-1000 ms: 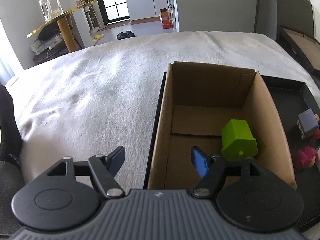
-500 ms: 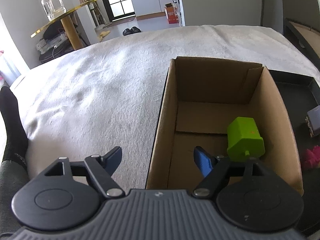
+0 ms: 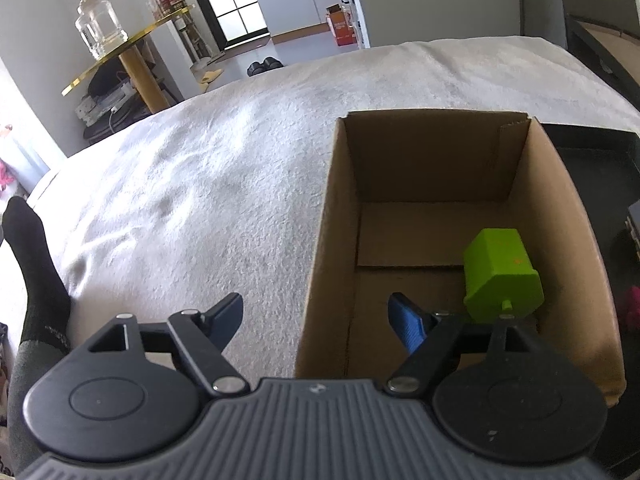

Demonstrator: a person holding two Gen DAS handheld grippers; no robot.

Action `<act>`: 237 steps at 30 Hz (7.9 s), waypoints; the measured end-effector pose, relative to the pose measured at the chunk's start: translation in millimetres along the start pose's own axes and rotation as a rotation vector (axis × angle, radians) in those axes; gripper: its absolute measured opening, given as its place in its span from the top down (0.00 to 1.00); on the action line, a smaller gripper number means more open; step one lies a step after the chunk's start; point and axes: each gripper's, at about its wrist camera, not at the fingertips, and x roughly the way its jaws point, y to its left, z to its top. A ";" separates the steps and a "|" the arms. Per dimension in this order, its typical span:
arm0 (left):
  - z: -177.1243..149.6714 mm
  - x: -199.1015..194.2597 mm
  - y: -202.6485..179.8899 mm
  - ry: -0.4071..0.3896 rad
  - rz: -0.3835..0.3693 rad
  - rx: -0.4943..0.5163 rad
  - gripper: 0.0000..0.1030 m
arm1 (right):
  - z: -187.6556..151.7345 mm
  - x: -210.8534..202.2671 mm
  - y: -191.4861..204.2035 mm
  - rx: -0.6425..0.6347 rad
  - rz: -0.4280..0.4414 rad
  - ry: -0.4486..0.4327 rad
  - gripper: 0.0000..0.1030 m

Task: Organize rigid objects
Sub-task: 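Move the right gripper to the white charger and grasp it, then carry the white charger with the right gripper into the box, then open the right gripper to release the charger inside the box, then move the right gripper to the pink doll and grasp it, then carry the pink doll with the right gripper over the box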

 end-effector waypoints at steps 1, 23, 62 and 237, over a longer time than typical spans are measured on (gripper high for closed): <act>0.0 -0.2 -1.2 -0.002 -0.003 0.005 0.24 | -1.4 1.9 0.7 0.000 -0.001 0.009 0.49; -2.2 -8.0 0.6 -0.029 -0.041 0.002 0.20 | 21.3 -39.8 17.7 -0.026 -0.015 -0.078 0.65; -13.3 10.7 33.6 -0.025 -0.179 -0.140 0.84 | 108.0 -66.3 150.7 -0.287 0.085 -0.226 0.65; -9.9 4.9 46.8 -0.013 -0.280 -0.211 0.90 | 110.3 -39.9 206.1 -0.403 0.125 -0.147 0.40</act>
